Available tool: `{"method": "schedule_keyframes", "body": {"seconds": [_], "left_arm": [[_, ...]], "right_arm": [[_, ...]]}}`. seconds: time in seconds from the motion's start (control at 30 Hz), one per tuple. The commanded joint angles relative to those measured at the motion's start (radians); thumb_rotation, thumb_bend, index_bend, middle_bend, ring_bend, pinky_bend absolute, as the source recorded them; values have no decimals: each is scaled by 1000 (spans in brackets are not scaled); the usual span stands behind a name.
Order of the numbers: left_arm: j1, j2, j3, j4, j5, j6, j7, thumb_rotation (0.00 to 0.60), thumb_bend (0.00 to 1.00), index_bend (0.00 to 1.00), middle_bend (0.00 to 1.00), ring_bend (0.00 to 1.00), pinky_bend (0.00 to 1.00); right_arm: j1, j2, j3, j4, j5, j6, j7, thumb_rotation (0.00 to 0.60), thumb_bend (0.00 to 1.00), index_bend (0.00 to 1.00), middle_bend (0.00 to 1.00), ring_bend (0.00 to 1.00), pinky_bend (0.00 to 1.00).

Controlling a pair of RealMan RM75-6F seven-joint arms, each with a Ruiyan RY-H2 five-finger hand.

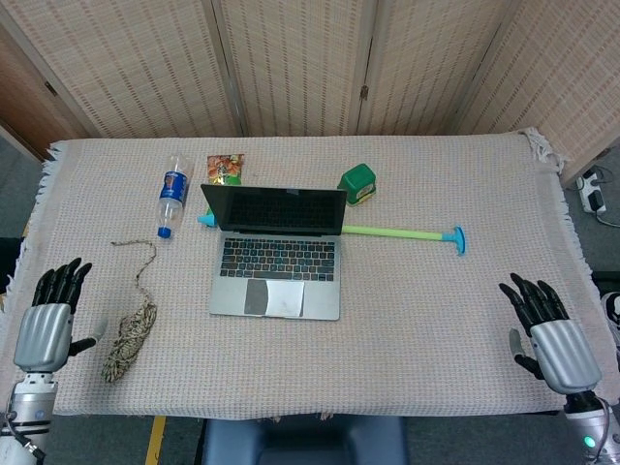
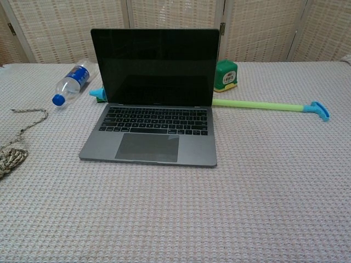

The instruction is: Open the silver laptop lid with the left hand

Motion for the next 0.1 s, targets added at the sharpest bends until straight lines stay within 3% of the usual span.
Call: {"method": "schedule_keyframes", "body": {"seconds": [0.03,0.1], "left_arm": [[46,-11,19,17,29,41,-11,600,346,73,68,0,0],[63,-21,19,27,34,53,-11,600,346,76,68,0,0]], "right_arm": [[-41,-9,5,41,-12,24,42,600,689,0,0,65,0],[-49,-16,9,55,-15,21,53,600,688,0,0,66,0]]}}
